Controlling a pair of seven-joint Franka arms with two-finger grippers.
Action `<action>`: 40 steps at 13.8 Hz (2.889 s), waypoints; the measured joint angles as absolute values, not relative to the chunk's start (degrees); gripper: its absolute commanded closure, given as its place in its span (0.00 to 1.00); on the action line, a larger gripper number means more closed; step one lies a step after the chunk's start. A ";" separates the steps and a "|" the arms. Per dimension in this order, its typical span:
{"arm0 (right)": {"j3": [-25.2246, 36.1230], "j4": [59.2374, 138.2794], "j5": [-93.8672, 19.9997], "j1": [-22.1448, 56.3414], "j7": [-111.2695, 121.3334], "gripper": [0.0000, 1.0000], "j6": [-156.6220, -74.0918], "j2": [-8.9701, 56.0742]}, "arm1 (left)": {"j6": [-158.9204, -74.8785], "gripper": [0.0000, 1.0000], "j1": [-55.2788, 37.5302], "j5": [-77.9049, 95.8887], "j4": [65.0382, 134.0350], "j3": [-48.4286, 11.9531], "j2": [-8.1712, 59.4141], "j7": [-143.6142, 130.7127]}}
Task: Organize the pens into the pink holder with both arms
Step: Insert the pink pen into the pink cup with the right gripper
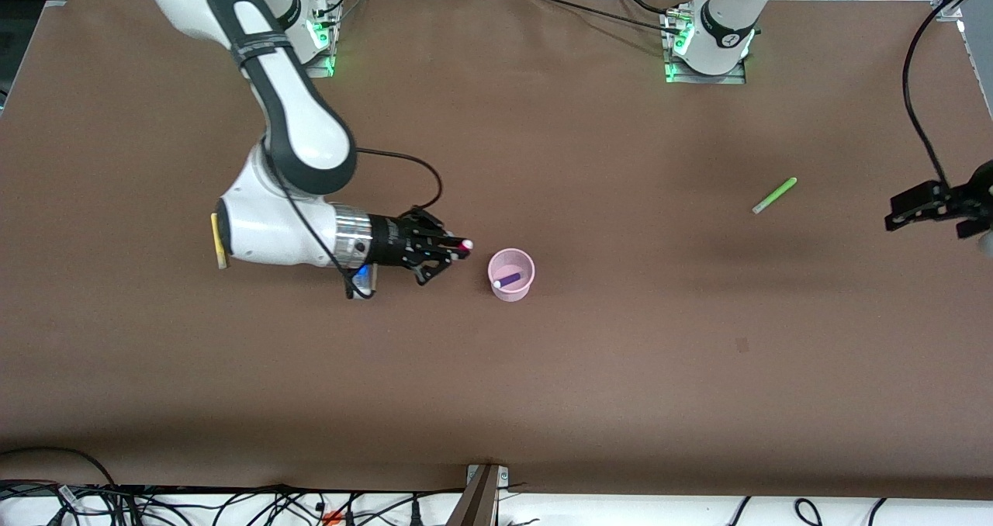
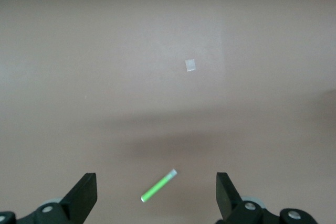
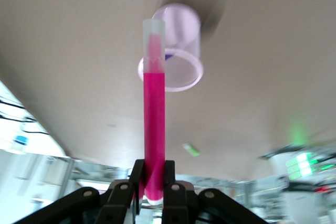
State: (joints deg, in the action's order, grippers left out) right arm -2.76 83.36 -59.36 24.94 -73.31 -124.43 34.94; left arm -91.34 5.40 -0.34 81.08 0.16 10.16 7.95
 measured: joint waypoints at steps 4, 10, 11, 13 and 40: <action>-2.85 78.12 -61.74 31.21 -85.39 0.98 -135.43 39.31 | -94.53 0.00 -0.67 -3.09 93.67 1.53 -2.89 4.85; -2.84 77.06 -67.58 35.30 -87.70 0.98 -142.64 42.73 | -96.59 0.00 -2.85 -4.54 96.23 1.60 -1.45 3.97; -2.84 77.06 -68.45 35.52 -87.78 0.98 -142.64 43.00 | -96.61 0.00 -2.85 -4.48 96.23 1.61 -1.47 3.95; -2.84 77.06 -69.08 36.08 -88.01 0.98 -142.83 43.69 | -96.62 0.00 -2.85 -4.41 96.23 1.61 -1.46 3.57; -1.60 77.65 -69.44 35.43 -85.12 0.87 -143.01 48.49 | -99.05 0.00 -4.48 -4.37 91.91 -0.19 2.88 -1.42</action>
